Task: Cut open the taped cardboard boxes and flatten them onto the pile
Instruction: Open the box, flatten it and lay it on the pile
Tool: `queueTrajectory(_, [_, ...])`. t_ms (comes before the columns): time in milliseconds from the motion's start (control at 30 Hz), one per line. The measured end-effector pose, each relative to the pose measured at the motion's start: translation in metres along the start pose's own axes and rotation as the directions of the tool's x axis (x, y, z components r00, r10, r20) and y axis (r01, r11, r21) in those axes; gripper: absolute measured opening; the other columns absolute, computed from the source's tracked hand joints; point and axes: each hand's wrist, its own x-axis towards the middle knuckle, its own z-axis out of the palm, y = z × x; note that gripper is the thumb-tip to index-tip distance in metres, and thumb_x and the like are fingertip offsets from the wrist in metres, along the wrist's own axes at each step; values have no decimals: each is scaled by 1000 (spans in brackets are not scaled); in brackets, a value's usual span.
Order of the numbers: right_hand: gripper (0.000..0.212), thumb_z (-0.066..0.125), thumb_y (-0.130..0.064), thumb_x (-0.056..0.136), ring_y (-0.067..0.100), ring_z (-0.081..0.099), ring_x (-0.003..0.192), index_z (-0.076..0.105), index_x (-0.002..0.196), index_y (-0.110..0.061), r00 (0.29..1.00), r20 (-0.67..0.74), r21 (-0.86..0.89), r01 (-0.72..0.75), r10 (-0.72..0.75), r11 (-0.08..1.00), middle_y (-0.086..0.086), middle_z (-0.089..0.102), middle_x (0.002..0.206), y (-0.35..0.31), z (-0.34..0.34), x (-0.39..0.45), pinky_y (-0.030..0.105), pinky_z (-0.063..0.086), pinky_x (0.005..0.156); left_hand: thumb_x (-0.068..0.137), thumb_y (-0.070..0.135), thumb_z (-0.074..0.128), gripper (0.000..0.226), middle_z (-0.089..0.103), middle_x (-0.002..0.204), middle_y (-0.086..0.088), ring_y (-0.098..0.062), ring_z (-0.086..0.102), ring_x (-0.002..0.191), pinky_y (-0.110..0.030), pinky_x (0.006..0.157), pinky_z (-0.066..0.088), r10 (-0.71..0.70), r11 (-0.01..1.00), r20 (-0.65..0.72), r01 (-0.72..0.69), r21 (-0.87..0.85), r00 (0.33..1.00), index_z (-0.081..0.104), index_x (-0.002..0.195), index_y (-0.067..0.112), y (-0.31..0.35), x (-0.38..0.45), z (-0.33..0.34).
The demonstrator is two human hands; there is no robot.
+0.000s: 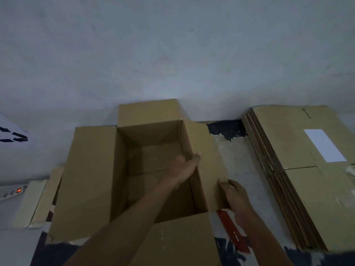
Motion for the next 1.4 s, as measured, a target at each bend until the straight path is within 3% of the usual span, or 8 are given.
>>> queueTrajectory(300, [39,40,-50,102,22,64,93,67,94,-22,976,208,64,52,-64,997,-1,67,97,-23,-14,-45,48,50,96,90,27,67,22,76,103,-7,-25,72,94,-44,86,59,119,912,-12,-114,-394,993,70,107,14,-15,-47,-17])
queueTrajectory(600, [58,50,-59,94,33,66,102,56,132,-16,855,502,155,-238,132,959,14,66,120,-10,48,-47,44,49,88,85,33,55,48,69,103,-16,-32,67,87,-44,77,56,167,503,-122,-191,-843,978,64,123,4,-63,-115,-137])
queueTrajectory(733, [27,63,-18,92,36,64,91,62,114,-4,892,452,457,-233,2,858,21,64,112,-28,47,-57,51,52,91,78,28,64,13,62,62,-4,-21,62,55,-25,56,49,121,352,-186,-217,-911,975,58,72,17,-95,-127,-158])
queueTrajectory(867, [27,63,-31,82,29,61,88,72,90,-7,899,346,663,-31,-270,748,16,68,95,-65,28,-80,45,50,79,93,26,41,50,62,56,-3,-19,62,48,-27,48,52,130,412,-164,-203,-888,978,69,54,12,-104,-133,-165])
queueTrajectory(1067, [17,67,-39,88,2,66,86,70,95,-24,720,331,107,614,-610,782,-11,71,95,-106,88,-145,25,48,75,94,28,44,43,67,75,-9,-23,65,64,-35,63,54,151,483,-179,-231,-845,972,74,65,17,-108,-128,-164])
queueTrajectory(1200, [49,80,-52,70,11,47,110,55,108,-34,734,360,-340,679,-576,651,-12,47,119,-103,140,-143,35,46,91,90,31,48,43,66,91,-17,-29,65,75,-40,72,54,105,474,-186,-213,-854,977,63,121,5,-110,-125,-165])
queueTrajectory(1300, [54,79,-35,72,24,36,121,43,112,-35,654,363,-638,693,-664,334,-2,35,125,-82,171,-130,45,40,99,89,31,51,45,70,88,-14,-27,66,73,-38,68,53,98,551,-190,-212,-807,977,58,125,6,-110,-119,-163])
queueTrajectory(1400, [57,81,-34,68,25,33,119,41,108,-34,621,326,-636,702,-713,321,-1,35,123,-74,190,-123,44,42,92,92,29,52,33,73,82,-9,-24,68,71,-36,66,53,87,602,-212,-221,-768,973,62,117,9,-104,-117,-166])
